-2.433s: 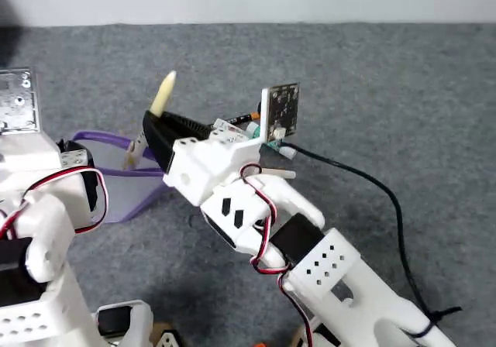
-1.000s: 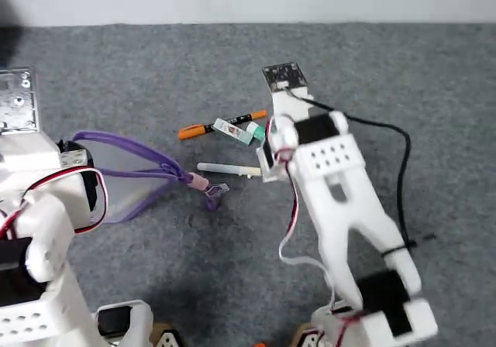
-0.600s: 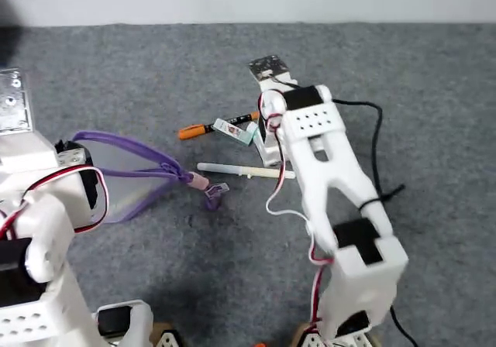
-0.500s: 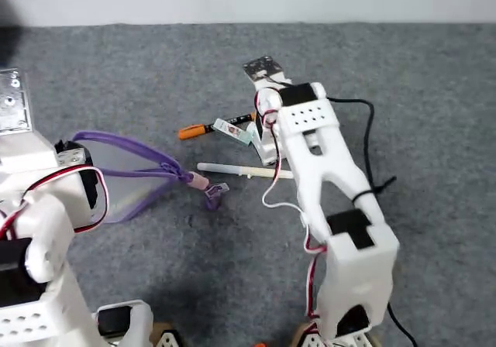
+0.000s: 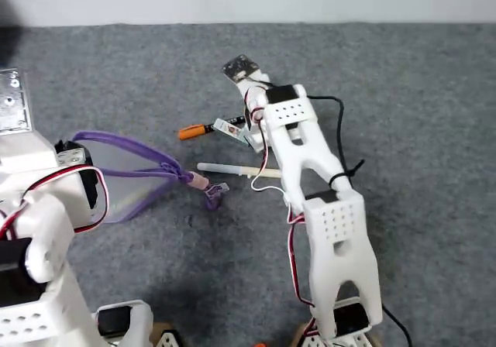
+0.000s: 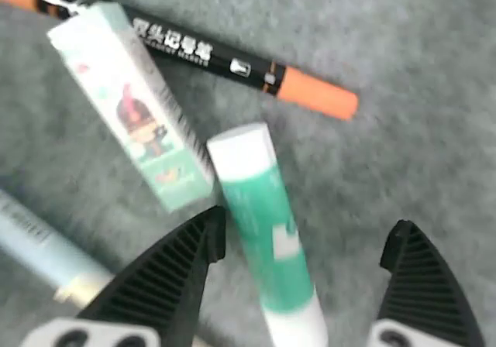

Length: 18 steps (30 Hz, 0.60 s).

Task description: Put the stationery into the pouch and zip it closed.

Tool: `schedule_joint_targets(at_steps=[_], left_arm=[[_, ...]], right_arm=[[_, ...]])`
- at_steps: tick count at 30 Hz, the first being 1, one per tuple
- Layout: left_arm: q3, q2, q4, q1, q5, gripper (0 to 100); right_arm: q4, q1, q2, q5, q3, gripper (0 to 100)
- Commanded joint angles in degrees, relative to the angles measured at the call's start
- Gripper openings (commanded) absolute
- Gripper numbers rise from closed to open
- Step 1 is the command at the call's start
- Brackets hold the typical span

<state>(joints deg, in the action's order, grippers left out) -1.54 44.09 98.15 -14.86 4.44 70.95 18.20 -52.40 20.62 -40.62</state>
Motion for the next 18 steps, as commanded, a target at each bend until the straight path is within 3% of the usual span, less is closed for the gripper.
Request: schedule_joint_targets(at_steps=[1, 5, 8, 18], left_arm=[[-0.84, -0.09, 2.29, -0.18, 0.7, 1], [-0.84, -0.09, 2.29, -0.18, 0.7, 1], [-0.84, -0.09, 2.29, -0.18, 0.7, 1], [-0.92, -0.09, 2.29, -0.18, 0.7, 1]], right_arm=[[-0.31, -0.48, -3.82, 0.88, -8.53, 21.6], [3.91, -0.22, -8.48, 0.88, -16.62, 0.0], [9.54, -0.22, -10.15, 0.88, -22.77, 3.9], [31.96, -0.13, -10.51, -1.41, -43.08, 0.8]])
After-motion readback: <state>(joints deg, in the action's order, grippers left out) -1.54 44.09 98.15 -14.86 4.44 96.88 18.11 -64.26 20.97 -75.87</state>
